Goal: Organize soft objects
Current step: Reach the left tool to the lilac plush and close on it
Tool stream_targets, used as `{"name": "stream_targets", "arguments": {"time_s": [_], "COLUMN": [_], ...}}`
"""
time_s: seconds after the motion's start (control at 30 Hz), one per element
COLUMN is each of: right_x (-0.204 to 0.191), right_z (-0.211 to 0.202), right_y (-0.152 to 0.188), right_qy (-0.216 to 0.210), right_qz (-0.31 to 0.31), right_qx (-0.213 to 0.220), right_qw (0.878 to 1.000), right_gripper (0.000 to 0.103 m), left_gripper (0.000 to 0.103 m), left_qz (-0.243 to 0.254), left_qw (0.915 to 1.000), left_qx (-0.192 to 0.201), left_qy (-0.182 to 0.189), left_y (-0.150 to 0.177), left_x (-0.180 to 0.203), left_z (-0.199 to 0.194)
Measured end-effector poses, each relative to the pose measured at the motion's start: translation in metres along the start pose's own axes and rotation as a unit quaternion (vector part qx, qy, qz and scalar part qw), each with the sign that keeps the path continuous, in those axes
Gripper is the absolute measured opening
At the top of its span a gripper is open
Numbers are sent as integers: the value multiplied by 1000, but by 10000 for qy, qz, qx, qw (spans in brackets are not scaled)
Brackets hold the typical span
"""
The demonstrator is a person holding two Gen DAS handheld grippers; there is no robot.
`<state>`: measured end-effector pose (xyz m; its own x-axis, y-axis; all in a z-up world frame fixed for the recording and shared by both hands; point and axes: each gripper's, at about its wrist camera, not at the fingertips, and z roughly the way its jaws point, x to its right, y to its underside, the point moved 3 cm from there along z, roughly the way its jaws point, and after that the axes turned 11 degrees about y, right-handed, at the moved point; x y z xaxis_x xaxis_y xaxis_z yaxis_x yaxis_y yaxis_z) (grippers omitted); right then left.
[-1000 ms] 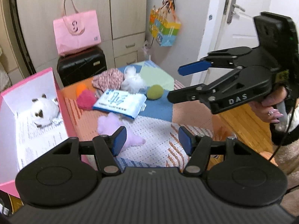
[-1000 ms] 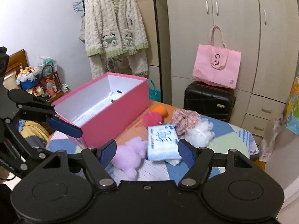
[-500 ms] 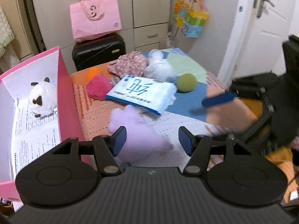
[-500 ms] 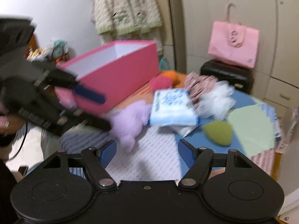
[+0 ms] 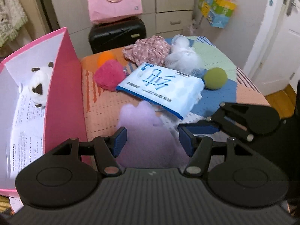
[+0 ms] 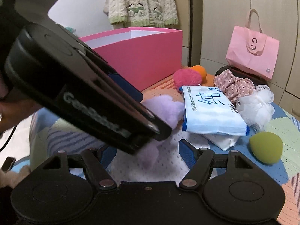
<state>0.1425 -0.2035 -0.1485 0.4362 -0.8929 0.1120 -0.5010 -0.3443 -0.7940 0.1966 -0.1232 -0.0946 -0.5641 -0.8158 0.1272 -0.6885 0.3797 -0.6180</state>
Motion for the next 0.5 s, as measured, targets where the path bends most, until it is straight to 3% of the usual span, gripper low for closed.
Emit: {"name": "stream_targets", "arguments": {"time_s": [0.13, 0.27, 0.5], "right_x": [-3, -6, -4], "right_z": [9, 9, 10], "right_y": [-1, -1, 1], "right_qy": [35, 72, 174], "right_qz": [-6, -140, 33], "right_qx": [26, 80, 145], "right_qw": [10000, 9998, 9997], "right_gripper": [76, 76, 76], "left_gripper": [63, 68, 68], "left_qz": [-19, -257, -488], "left_qw": [9999, 9992, 9983], "left_qx": [-17, -298, -252], "left_qy": [-148, 105, 179], "left_y": [-4, -4, 2], "left_x": [-6, -16, -21], "left_z": [7, 18, 21]}}
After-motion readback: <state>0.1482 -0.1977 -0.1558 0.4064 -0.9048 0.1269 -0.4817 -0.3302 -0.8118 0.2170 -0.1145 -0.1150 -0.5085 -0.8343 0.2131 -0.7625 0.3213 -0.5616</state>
